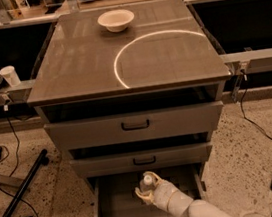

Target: Place blue plastic bottle into bottom drawer

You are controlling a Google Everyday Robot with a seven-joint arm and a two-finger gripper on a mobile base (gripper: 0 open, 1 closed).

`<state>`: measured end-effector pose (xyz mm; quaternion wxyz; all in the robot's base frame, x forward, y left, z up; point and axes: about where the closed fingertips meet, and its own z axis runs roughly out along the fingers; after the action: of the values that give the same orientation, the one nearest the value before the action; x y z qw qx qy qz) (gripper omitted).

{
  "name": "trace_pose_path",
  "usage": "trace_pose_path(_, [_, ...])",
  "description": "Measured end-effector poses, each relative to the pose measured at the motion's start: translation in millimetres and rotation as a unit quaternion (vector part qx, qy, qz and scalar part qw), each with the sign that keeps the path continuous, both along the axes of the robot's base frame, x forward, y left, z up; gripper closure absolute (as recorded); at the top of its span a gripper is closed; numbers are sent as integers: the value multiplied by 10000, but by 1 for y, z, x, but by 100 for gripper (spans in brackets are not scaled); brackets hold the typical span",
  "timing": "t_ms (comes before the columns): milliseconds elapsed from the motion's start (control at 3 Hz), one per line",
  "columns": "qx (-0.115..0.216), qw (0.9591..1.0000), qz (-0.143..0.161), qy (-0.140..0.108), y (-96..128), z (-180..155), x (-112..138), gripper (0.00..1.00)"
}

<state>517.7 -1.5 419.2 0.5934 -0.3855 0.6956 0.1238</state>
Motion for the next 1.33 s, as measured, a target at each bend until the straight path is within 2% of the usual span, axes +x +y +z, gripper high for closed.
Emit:
trace_pose_path(333, [-19, 9999, -127, 34, -5, -24, -6, 100])
trace_pose_path(1333, [-175, 9978, -617, -152, -12, -77, -9, 100])
